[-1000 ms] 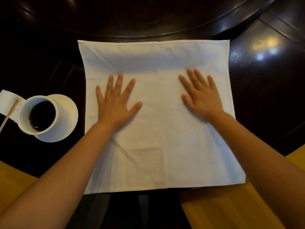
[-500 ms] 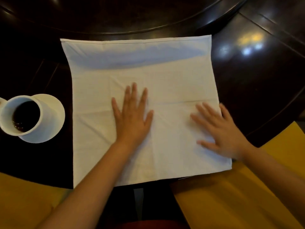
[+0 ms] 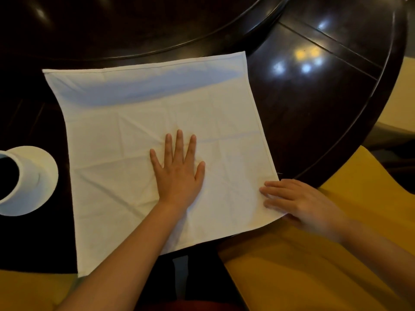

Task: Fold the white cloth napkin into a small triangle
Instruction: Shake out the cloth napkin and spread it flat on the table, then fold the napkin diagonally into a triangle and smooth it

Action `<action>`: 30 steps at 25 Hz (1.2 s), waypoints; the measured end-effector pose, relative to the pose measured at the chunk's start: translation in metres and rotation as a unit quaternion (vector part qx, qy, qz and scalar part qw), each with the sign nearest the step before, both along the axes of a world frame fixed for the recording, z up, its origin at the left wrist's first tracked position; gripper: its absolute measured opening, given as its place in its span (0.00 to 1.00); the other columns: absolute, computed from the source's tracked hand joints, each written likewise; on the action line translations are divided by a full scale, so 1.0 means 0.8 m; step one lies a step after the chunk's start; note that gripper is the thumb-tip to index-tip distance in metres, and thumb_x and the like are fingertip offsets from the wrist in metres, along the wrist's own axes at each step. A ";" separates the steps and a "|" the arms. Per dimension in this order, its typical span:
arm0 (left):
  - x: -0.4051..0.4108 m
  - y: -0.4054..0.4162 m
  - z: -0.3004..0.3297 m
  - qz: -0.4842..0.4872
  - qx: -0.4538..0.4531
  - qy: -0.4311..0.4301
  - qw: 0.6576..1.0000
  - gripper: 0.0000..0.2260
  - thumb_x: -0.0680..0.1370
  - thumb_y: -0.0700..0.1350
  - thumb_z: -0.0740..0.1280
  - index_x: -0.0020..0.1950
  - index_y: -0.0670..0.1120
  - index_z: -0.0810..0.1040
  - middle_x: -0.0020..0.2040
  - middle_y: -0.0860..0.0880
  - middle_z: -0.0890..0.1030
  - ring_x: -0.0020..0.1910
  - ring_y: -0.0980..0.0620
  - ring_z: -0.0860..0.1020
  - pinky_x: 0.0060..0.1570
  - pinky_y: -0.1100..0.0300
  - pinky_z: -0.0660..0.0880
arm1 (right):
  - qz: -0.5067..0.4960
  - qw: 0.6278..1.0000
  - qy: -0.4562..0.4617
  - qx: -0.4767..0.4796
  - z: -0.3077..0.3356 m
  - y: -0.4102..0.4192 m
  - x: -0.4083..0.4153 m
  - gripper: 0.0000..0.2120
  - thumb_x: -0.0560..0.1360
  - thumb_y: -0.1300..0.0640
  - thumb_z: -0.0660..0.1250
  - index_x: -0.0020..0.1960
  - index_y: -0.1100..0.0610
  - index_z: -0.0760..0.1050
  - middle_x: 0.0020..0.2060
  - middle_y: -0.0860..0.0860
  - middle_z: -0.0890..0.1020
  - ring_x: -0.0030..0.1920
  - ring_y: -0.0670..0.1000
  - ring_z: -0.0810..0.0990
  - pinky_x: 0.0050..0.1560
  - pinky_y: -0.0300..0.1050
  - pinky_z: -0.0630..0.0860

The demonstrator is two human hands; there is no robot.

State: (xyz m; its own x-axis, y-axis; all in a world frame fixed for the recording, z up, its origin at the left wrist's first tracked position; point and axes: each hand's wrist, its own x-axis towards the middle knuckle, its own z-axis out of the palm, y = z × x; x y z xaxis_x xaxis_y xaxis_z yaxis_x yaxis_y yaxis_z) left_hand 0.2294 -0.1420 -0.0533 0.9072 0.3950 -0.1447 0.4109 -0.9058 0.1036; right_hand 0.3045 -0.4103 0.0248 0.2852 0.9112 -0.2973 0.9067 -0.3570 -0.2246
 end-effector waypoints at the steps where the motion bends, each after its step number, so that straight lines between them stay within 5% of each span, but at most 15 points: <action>1: 0.000 0.000 0.000 -0.001 0.004 0.005 1.000 0.29 0.76 0.60 0.43 0.76 0.53 0.43 0.78 0.47 0.46 0.75 0.45 0.43 0.68 0.37 0.41 | -0.023 0.999 0.007 0.037 0.010 0.008 0.003 0.24 0.57 0.61 0.81 0.52 0.54 0.80 0.52 0.52 0.83 0.53 0.53 0.82 0.58 0.50 0.71; 3: -0.004 -0.004 -0.001 -0.003 0.006 0.011 1.000 0.29 0.76 0.60 0.41 0.75 0.54 0.39 0.78 0.47 0.45 0.75 0.45 0.41 0.68 0.37 0.40 | -0.074 0.992 0.036 0.095 0.032 0.026 0.007 0.17 0.60 0.67 0.78 0.46 0.57 0.81 0.41 0.52 0.84 0.44 0.53 0.83 0.51 0.49 0.76; 7: -0.020 -0.021 0.000 -0.010 -0.010 0.004 1.000 0.29 0.76 0.60 0.40 0.75 0.53 0.39 0.77 0.47 0.43 0.75 0.45 0.40 0.68 0.36 0.40 | -0.156 0.970 0.114 0.146 0.081 0.059 0.019 0.13 0.65 0.71 0.73 0.47 0.60 0.81 0.41 0.51 0.82 0.46 0.46 0.79 0.46 0.42 0.79; 11: -0.039 -0.037 0.002 -0.024 -0.021 -0.010 0.999 0.29 0.76 0.59 0.44 0.76 0.52 0.44 0.77 0.46 0.46 0.75 0.43 0.44 0.68 0.34 0.43 | -0.130 0.964 0.166 0.161 0.123 0.088 0.029 0.08 0.71 0.60 0.65 0.49 0.56 0.81 0.43 0.46 0.80 0.48 0.41 0.77 0.47 0.33 0.76; 14: -0.042 -0.037 0.008 -0.034 -0.040 -0.018 0.998 0.29 0.77 0.59 0.46 0.76 0.52 0.46 0.77 0.46 0.48 0.75 0.44 0.45 0.68 0.33 0.44 | -0.097 0.967 0.182 0.151 0.132 0.115 0.031 0.10 0.73 0.53 0.62 0.48 0.54 0.80 0.44 0.45 0.81 0.48 0.42 0.78 0.45 0.36 0.76; 19: -0.057 0.045 0.017 -0.003 -0.072 -0.063 0.995 0.27 0.77 0.56 0.51 0.75 0.50 0.58 0.76 0.46 0.58 0.74 0.48 0.57 0.70 0.39 0.49 | -0.096 0.956 0.204 0.189 0.115 0.207 0.054 0.05 0.73 0.60 0.67 0.46 0.55 0.80 0.42 0.46 0.81 0.45 0.45 0.80 0.47 0.34 0.75; 21: -0.074 0.093 0.016 -0.018 -0.062 -0.051 0.997 0.26 0.76 0.54 0.52 0.74 0.49 0.59 0.75 0.45 0.60 0.73 0.46 0.60 0.69 0.40 0.51 | -0.084 0.953 0.210 0.202 0.106 0.262 0.066 0.04 0.73 0.62 0.68 0.47 0.59 0.81 0.43 0.50 0.82 0.46 0.50 0.81 0.49 0.41 0.76; 26: -0.112 0.178 0.023 -0.005 -0.022 0.004 1.000 0.33 0.72 0.45 0.71 0.73 0.44 0.59 0.73 0.41 0.63 0.71 0.42 0.63 0.66 0.40 0.61 | -0.039 0.949 0.228 0.214 0.101 0.391 0.084 0.08 0.75 0.63 0.64 0.52 0.60 0.79 0.46 0.52 0.81 0.47 0.52 0.78 0.50 0.44 0.75; 28: -0.132 0.189 0.021 0.007 -0.102 -0.062 0.993 0.30 0.78 0.45 0.64 0.74 0.48 0.50 0.76 0.47 0.55 0.74 0.47 0.56 0.72 0.50 0.52 | -0.008 0.958 0.217 0.187 0.097 0.426 0.089 0.08 0.76 0.63 0.63 0.51 0.60 0.79 0.44 0.53 0.81 0.45 0.53 0.78 0.46 0.46 0.75; 30: -0.144 0.188 0.031 0.117 -0.290 -0.146 0.939 0.23 0.81 0.48 0.56 0.74 0.53 0.53 0.75 0.55 0.56 0.74 0.56 0.56 0.72 0.62 0.49 | 0.028 0.970 0.195 0.145 0.090 0.454 0.092 0.08 0.75 0.63 0.62 0.50 0.63 0.78 0.42 0.58 0.81 0.41 0.57 0.77 0.42 0.53 0.75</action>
State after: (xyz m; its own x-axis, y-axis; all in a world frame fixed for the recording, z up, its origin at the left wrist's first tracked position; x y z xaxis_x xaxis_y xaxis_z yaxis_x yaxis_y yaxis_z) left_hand 0.1141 0.0081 -0.0285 0.8402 0.5199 -0.1542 0.4681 -0.5517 0.6903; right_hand 0.3785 -0.0473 0.0964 0.1502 0.9833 -0.1024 0.7489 -0.1808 -0.6375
